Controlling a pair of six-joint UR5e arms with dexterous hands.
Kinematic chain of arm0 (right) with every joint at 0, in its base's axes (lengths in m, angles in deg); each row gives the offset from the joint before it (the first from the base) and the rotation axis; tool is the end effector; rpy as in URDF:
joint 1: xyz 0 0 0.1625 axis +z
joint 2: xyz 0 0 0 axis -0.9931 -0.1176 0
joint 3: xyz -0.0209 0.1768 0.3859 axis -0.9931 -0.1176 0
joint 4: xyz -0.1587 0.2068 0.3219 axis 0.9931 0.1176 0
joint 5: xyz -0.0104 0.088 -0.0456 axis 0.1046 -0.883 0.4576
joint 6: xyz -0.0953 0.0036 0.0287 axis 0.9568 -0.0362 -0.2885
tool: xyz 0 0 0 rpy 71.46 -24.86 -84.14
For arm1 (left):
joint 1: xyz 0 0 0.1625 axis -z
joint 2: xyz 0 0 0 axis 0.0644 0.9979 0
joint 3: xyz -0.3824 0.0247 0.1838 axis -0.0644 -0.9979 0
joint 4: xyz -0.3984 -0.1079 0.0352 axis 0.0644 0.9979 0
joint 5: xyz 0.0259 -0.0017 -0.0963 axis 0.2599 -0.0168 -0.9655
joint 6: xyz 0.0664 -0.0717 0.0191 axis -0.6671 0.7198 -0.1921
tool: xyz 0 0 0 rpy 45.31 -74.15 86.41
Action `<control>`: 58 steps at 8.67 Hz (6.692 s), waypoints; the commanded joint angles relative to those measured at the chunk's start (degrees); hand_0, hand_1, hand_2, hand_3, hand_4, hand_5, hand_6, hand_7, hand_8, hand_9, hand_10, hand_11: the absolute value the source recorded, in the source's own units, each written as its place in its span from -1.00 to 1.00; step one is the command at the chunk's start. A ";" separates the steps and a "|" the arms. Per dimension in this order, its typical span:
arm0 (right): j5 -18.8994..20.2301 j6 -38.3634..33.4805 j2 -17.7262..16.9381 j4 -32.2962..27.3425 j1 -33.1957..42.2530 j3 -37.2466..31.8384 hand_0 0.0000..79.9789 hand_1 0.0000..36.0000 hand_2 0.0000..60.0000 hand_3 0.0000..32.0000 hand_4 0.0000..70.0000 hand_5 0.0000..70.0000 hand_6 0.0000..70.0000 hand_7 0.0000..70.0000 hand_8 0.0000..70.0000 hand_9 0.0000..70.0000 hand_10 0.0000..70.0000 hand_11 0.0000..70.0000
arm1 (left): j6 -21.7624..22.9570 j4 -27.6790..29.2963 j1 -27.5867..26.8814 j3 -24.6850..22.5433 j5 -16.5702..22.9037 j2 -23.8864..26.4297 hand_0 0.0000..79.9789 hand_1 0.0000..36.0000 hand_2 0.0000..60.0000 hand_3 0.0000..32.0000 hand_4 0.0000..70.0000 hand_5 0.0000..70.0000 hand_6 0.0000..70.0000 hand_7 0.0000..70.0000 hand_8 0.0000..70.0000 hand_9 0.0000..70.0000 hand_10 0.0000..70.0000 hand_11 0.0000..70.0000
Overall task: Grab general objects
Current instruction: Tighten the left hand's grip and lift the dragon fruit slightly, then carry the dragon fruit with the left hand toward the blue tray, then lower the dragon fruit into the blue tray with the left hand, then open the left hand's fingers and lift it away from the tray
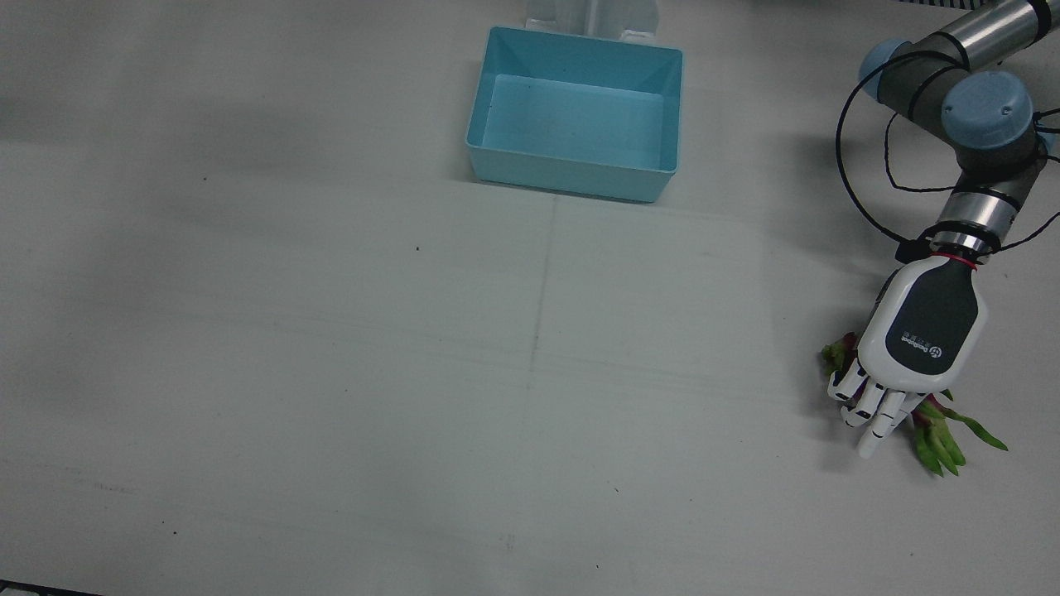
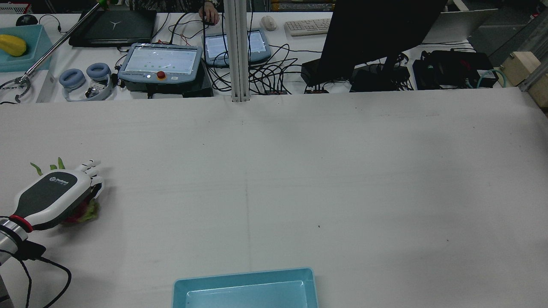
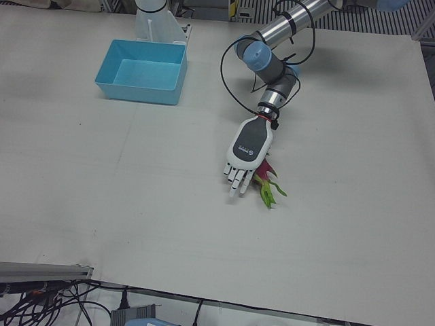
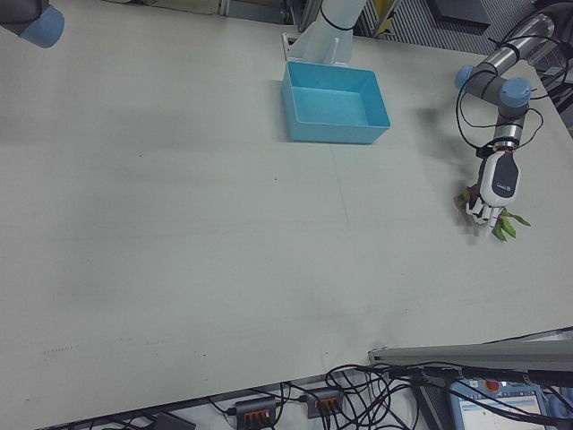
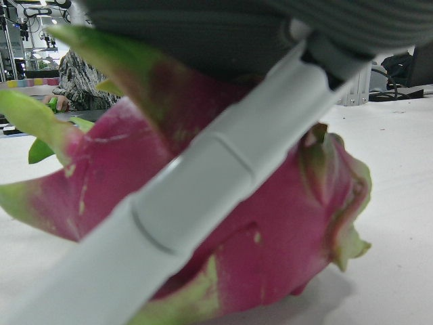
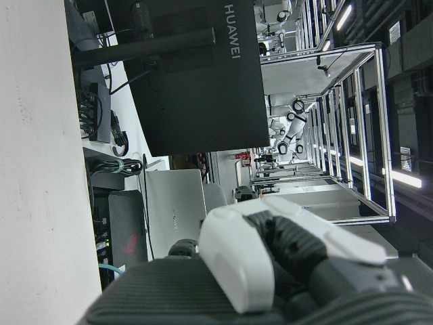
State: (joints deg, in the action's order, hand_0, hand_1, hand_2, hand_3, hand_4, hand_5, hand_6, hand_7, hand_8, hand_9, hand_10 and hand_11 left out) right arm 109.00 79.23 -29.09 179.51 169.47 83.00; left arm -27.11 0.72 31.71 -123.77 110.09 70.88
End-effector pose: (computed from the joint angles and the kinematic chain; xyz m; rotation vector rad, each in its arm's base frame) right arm 0.1035 -0.4519 0.7080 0.2128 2.0048 -2.3326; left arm 0.3087 -0.4392 0.5512 0.9128 1.3510 -0.7820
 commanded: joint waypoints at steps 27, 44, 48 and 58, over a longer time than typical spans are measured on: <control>0.03 0.00 0.02 0.00 0.00 0.00 -1.00 -1.00 -1.00 -1.00 -1.00 -1.00 -1.00 -1.00 -1.00 -1.00 -1.00 -1.00 | 47.89 17.92 1.29 -12.98 53.53 12.30 1.00 1.00 1.00 -1.00 1.00 1.00 1.00 1.00 1.00 1.00 1.00 1.00; 0.03 0.00 0.02 0.00 0.00 0.00 -1.00 -1.00 -1.00 -1.00 -1.00 -1.00 -1.00 -1.00 -1.00 -1.00 -1.00 -1.00 | 53.36 33.59 -16.51 -13.95 46.24 10.56 1.00 1.00 1.00 -1.00 -0.92 -0.48 -1.00 -0.40 -1.00 -0.92 -0.47 -0.05; 0.03 0.00 0.02 0.00 0.00 0.00 -1.00 -1.00 -1.00 -1.00 -1.00 -1.00 -1.00 -1.00 -1.00 -1.00 -1.00 -1.00 | 52.48 34.56 -16.33 -14.13 42.90 7.99 1.00 1.00 1.00 -0.78 -1.00 -1.00 -1.00 -0.56 -1.00 -0.95 -0.95 -0.73; 0.03 0.00 0.02 0.00 0.00 0.00 -1.00 -1.00 -1.00 -1.00 -1.00 -1.00 -1.00 -1.00 -1.00 -1.00 -1.00 -1.00 | 53.89 28.40 23.01 0.94 42.99 5.09 1.00 1.00 1.00 -1.00 0.56 1.00 -0.01 1.00 -0.83 -0.62 -0.25 0.22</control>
State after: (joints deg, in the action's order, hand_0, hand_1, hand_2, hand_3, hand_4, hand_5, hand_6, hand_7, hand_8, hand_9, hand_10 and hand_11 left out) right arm 109.01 79.27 -29.10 179.51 169.47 83.00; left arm 26.66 29.72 45.13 -131.30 153.48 75.05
